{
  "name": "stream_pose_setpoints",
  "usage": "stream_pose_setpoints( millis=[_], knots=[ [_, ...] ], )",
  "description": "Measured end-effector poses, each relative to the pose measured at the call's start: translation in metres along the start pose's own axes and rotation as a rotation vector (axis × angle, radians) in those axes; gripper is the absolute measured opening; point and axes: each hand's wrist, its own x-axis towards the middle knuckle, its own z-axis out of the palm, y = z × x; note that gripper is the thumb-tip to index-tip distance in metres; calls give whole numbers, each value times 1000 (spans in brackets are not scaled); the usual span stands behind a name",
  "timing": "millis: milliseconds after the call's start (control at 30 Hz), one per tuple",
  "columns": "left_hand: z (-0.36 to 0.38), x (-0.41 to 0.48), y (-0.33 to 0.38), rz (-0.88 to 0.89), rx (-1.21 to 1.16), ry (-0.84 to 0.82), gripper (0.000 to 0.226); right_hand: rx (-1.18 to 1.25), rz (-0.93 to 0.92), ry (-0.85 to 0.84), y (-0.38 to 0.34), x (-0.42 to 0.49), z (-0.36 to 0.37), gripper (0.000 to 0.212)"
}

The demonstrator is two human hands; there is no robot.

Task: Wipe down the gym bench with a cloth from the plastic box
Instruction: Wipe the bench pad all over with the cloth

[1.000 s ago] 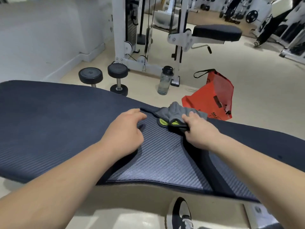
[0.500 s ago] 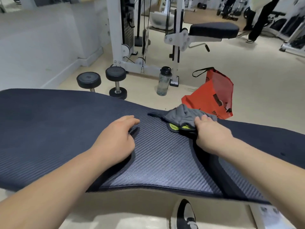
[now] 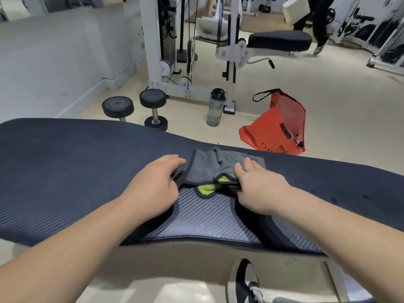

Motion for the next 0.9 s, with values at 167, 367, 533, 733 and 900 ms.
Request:
stream_pose_setpoints(
  millis=[167, 367, 533, 733, 900],
  knots=[
    [0, -6, 4, 17, -4, -7, 60, -105, -101, -54, -45, -42, 21, 83],
    [5, -6, 6, 42, 12, -27, 61, -4, -147, 20, -12, -10, 9, 77],
    [5, -9, 8, 61, 18, -31, 60, 92, 172, 42, 47, 23, 8, 74],
    [11, -5, 26, 147, 9, -55, 59, 12, -181, 27, -12, -20, 25, 77],
    [19, -4, 51, 303, -2, -329, 70, 62, -316, -39, 18, -8, 10, 75]
  ],
)
